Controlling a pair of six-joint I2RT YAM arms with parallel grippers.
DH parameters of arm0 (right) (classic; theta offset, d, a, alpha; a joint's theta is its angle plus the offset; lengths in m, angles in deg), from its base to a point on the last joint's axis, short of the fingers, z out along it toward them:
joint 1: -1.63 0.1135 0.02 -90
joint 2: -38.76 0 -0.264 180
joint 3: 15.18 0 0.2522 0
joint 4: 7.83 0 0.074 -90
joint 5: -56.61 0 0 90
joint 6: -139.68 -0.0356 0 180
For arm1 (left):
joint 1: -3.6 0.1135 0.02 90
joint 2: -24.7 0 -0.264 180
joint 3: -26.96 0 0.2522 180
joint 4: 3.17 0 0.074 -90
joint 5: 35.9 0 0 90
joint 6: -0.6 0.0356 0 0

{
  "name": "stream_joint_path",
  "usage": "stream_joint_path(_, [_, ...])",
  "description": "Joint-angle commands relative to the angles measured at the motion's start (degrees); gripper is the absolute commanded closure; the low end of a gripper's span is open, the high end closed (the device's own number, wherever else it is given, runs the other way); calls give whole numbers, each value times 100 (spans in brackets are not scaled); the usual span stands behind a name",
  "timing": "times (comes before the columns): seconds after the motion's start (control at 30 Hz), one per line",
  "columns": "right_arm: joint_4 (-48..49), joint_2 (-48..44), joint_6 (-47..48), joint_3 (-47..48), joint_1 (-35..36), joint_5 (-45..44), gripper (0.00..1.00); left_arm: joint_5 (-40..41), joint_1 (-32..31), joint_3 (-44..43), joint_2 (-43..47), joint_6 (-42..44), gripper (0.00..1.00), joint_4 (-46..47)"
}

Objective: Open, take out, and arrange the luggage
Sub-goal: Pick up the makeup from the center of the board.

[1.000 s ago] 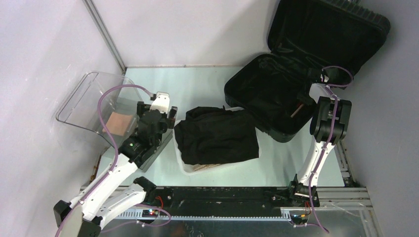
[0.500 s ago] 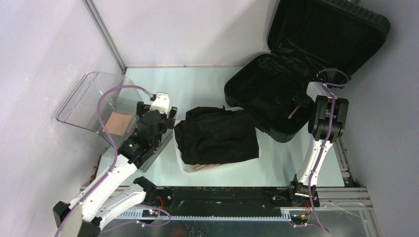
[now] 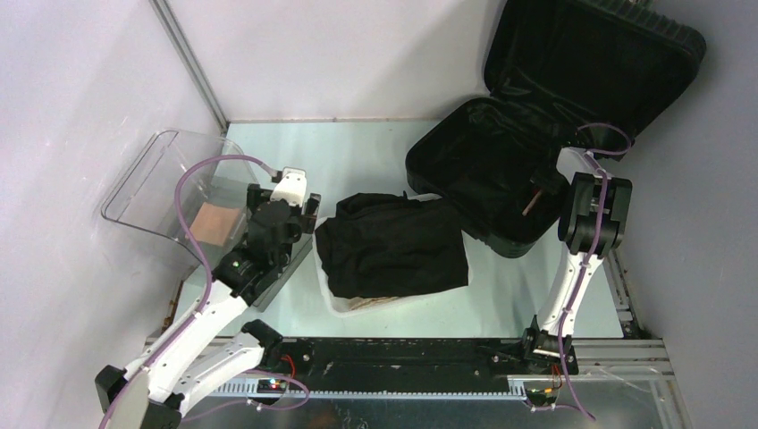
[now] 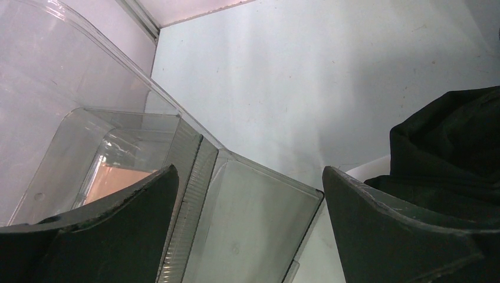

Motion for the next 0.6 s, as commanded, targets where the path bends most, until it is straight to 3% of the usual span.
stream_joint_path(0.0, [154, -302, 471, -118, 49, 458, 88, 84, -38, 56, 113, 49, 0, 143])
stream_joint_path(0.27, [67, -764, 888, -295, 281, 809, 87, 5, -38, 59, 130, 42, 0, 145])
stream_joint_path(0.57, [-177, -1000, 917, -359, 475, 368, 86, -83, -42, 87, 169, 4, 0, 149])
